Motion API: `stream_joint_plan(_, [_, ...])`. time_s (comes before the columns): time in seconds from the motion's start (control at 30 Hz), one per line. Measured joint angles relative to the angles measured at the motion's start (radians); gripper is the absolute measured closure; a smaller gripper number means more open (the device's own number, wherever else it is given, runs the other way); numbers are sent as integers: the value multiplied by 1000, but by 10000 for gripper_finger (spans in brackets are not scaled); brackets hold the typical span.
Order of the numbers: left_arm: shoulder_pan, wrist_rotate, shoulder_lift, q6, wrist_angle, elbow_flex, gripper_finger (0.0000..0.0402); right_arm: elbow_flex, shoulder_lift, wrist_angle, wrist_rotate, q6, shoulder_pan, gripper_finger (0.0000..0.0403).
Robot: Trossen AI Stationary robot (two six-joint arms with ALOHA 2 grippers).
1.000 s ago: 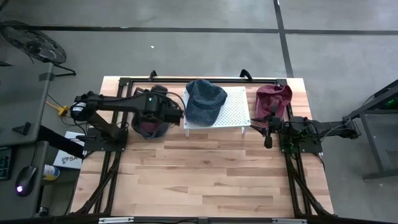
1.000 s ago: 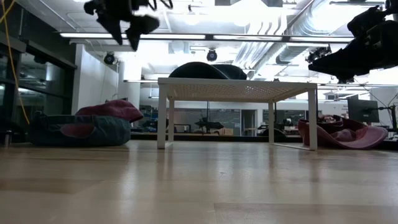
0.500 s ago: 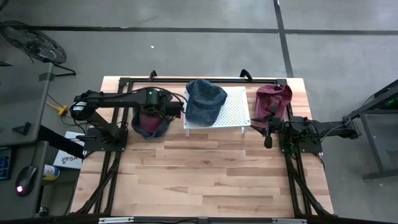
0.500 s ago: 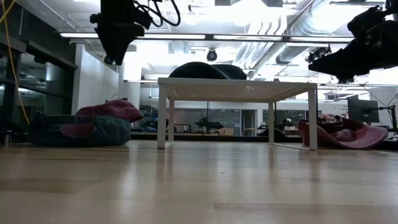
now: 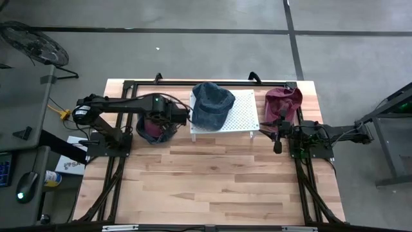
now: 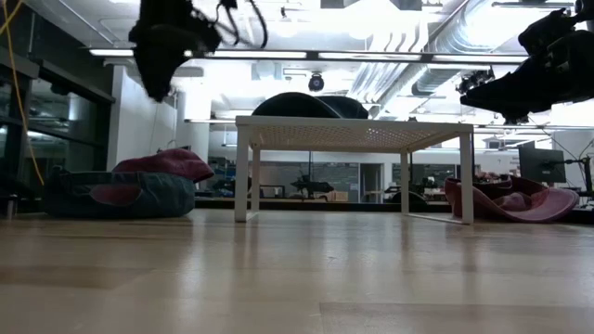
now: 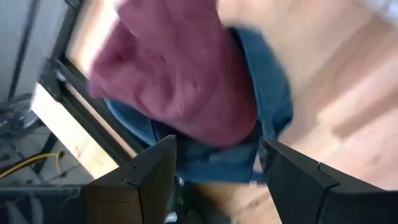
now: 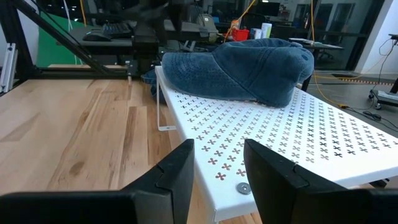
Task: Pick & Place hat
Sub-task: Stack the blue cap on top of the other blue cap on the shelf
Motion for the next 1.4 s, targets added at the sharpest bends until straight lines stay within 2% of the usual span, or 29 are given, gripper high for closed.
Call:
stream_joint_plan(0.1, [2,64,-22,38,8,-98,176,0,0,0,0,0,0,269])
stream_joint_plan(0.27, [2,123,-91,93,116,-232,176,0,0,0,0,0,0,269])
stream_joint_plan(0.53, [2,118,-236,264,249,-279,176,0,0,0,0,0,0,269])
stream_joint_plan(0.6, [2,144,-263,300,251,-279,176,0,0,0,0,0,0,269])
stream_joint_plan(0.67, [2,228,-286,328,253,-279,176,0,0,0,0,0,0,269])
stream_joint_plan(0.8, [-12,462,-300,335,255,-281,176,0,0,0,0,0,0,269])
stream_joint_plan(0.9, [-56,542,-300,338,272,-304,176,0,0,0,0,0,0,269])
stream_joint_plan(1.07, [-158,530,-300,371,315,-385,176,0,0,0,0,0,0,269])
stream_joint_plan(1.4, [-252,343,-300,340,438,-536,176,0,0,0,0,0,0,269])
